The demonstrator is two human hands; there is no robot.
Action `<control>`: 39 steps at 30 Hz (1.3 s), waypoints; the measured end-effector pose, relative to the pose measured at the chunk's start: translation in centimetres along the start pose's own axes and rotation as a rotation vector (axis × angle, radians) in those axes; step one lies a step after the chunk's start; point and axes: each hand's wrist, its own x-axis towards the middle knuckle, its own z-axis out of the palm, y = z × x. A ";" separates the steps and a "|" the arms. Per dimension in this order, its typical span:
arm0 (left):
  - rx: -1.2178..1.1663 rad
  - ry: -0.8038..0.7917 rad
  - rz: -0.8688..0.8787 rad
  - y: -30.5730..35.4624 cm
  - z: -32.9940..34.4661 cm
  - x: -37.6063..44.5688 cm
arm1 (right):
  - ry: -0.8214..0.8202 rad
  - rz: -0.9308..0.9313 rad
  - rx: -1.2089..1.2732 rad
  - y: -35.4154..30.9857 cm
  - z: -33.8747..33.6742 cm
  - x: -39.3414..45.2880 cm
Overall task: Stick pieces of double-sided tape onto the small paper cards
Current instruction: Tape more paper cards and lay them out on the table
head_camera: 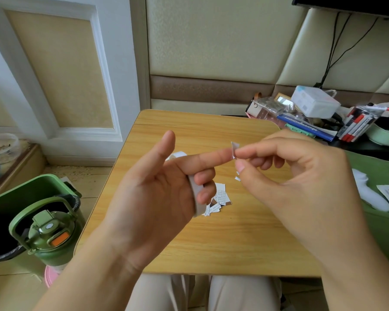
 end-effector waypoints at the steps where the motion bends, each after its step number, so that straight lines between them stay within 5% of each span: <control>1: 0.012 0.001 0.002 0.0 0.0 0.0 | 0.005 0.000 -0.003 0.0 0.0 0.0; 21: 0.137 0.083 0.024 0.2 0.9 -0.2 | 0.095 -0.060 -0.232 -0.3 0.6 -0.1; 31: 0.124 0.070 0.004 0.4 0.1 -0.1 | -0.054 0.112 0.212 1.4 1.0 0.5; 39: 0.148 0.102 -0.016 0.0 -0.6 0.3 | -0.048 0.235 0.324 2.1 1.5 0.7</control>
